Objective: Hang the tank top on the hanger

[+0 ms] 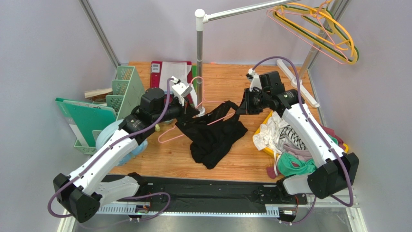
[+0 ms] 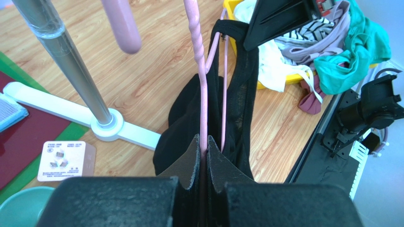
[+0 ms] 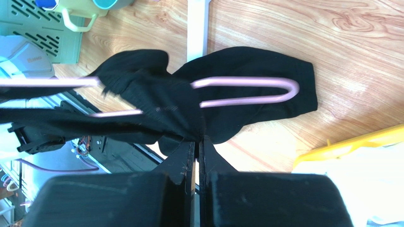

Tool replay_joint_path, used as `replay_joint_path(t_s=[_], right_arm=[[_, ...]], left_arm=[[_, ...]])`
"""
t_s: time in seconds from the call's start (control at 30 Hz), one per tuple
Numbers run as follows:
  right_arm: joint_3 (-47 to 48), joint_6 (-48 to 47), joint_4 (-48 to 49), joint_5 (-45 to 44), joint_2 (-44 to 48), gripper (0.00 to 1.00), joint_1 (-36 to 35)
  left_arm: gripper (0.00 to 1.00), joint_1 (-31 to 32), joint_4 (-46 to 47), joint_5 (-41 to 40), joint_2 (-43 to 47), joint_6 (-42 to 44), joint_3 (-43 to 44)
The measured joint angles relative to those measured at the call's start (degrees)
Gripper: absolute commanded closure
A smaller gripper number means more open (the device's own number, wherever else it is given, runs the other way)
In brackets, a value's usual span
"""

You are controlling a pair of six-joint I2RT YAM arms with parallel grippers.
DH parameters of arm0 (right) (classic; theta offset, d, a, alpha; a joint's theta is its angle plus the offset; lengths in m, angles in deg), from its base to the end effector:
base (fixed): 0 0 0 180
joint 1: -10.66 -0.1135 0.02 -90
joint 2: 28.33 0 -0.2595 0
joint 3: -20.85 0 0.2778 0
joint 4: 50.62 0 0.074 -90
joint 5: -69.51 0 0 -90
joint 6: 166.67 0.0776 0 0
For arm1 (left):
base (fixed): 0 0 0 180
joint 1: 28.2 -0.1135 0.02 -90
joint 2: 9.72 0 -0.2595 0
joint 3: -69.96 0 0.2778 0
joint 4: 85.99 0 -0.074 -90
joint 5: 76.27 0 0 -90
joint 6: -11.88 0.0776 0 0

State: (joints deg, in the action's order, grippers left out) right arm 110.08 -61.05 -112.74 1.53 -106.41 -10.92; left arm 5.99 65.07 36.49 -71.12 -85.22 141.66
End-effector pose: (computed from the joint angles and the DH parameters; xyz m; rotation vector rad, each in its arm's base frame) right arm 0.2970 0.1487 0.3078 -0.3039 2.5023 0.7480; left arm 0.2371 -0.1974 0.3445 0.7284 1.8241 -0.8583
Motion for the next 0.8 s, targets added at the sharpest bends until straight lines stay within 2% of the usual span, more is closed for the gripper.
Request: replay_joint_path(t_s=[0.1, 0.2, 0.23, 0.3, 0.33, 0.43, 0.8], right_arm=[[-0.3, 0.0, 0.2, 0.0, -0.3, 0.97, 0.1], [-1.0, 0.3, 0.2, 0.2, -0.5, 0.78, 0.1], [-1.0, 0.3, 0.1, 0.3, -0.5, 0.65, 0.0], [-1.0, 0.4, 0.1, 0.6, -0.5, 0.54, 0.0], [-1.0, 0.4, 0.0, 0.7, -0.4, 0.36, 0.0], [-0.5, -0.4, -1.3, 0.5, -0.3, 0.08, 0.0], [9.2, -6.1, -10.0, 0.1, 3.0, 0.06, 0.0]], left_arm=[[1.00, 0.0, -0.2, -0.1, 1.8, -0.3, -0.6], [1.00, 0.0, -0.4, -0.4, 2.8, -0.4, -0.9], [1.00, 0.0, -0.4, -0.4, 2.9, -0.5, -1.0], [1.00, 0.0, -0.5, -0.4, 3.2, -0.5, -1.4], [1.00, 0.0, -0.5, -0.4, 3.2, -0.5, -1.5], [1.00, 0.0, -0.8, -0.4, 3.2, -0.3, -1.6], [1.00, -1.3, -1.5, 2.1, 2.7, 0.5, -1.6]])
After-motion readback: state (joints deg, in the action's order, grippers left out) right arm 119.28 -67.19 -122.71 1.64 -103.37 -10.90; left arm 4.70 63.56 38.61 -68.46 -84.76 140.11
